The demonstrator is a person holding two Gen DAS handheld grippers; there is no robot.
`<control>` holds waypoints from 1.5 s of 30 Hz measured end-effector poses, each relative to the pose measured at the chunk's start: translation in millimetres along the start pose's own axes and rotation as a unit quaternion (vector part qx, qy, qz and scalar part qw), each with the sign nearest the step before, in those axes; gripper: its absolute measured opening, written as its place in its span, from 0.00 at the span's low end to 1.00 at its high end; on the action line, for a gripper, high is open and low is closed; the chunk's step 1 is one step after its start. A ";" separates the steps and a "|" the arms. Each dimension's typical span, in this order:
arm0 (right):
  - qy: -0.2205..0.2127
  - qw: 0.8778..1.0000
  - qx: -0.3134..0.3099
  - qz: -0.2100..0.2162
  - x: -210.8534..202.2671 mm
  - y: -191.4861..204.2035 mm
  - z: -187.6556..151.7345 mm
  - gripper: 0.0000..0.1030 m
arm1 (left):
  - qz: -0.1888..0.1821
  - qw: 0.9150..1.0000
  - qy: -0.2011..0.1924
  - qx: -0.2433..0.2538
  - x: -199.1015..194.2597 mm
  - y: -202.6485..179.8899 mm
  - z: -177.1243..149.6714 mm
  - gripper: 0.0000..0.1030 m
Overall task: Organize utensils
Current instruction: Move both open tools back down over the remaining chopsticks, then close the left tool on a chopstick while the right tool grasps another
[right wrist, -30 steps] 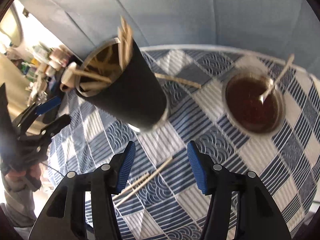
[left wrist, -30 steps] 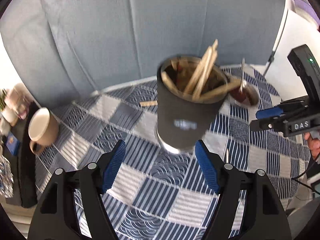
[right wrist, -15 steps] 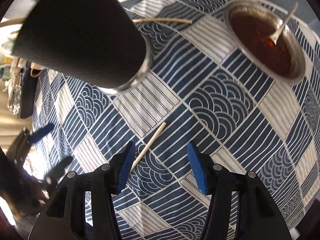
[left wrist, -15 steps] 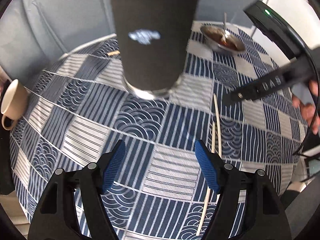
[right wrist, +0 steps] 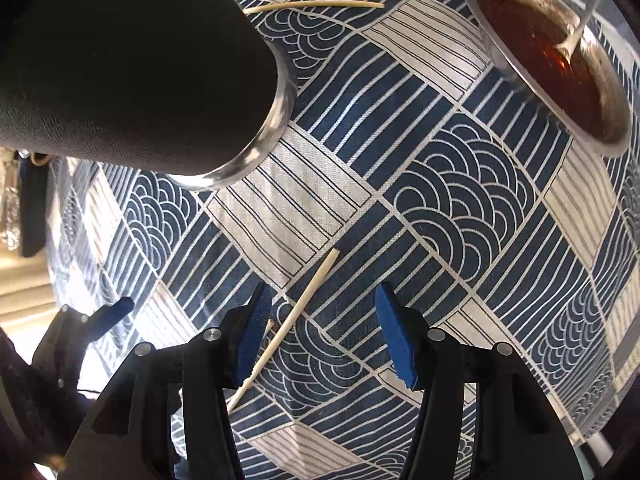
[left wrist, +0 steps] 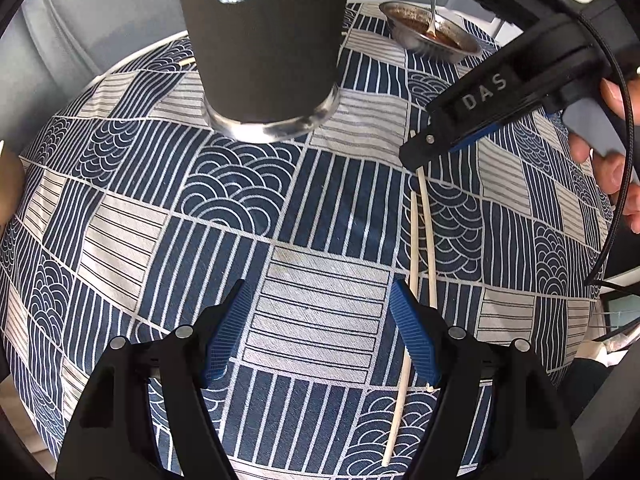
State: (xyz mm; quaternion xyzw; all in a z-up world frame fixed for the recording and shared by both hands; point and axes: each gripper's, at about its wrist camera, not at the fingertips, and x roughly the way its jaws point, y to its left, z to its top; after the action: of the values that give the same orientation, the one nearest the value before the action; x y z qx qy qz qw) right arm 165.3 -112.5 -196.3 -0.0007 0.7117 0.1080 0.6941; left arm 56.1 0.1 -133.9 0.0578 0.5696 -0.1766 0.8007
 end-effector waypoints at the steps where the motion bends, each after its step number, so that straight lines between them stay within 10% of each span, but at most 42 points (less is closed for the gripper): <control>1: 0.001 1.000 -0.022 -0.022 1.9 9.0 -1.3 0.49 | 0.001 1.000 0.001 0.001 1.1 -0.8 0.4 0.70; 4: -0.008 0.995 -0.074 -0.070 5.6 28.4 -9.1 0.44 | 0.001 1.000 0.008 0.000 5.3 -3.2 -0.2 0.70; 14: -0.023 0.994 -0.101 -0.041 0.2 12.1 -19.5 0.05 | -0.009 1.000 0.013 -0.006 8.5 -10.5 2.2 0.70; 25: -0.019 0.995 -0.081 0.052 -11.2 -29.6 -50.8 0.04 | -0.007 0.999 0.042 0.017 18.1 -33.0 10.1 0.69; 32: -0.061 0.993 -0.093 0.032 -43.0 -41.4 -67.3 0.04 | 0.031 0.996 0.057 0.056 22.2 -51.7 14.7 0.44; 35: -0.073 0.991 -0.104 0.043 -59.3 -46.6 -66.5 0.04 | 0.020 0.997 0.069 0.025 20.7 -44.6 17.1 0.05; 45: -0.111 0.986 -0.114 0.043 -90.7 -57.0 -68.8 0.04 | -0.009 0.993 0.090 -0.071 17.8 -5.5 21.1 0.05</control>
State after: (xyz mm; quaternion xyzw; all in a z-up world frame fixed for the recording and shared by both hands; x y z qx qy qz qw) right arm 109.2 -192.3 -114.5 -0.0374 0.6123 0.2178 0.7591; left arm 78.1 -15.1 -142.7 0.0110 0.6512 -0.1371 0.7463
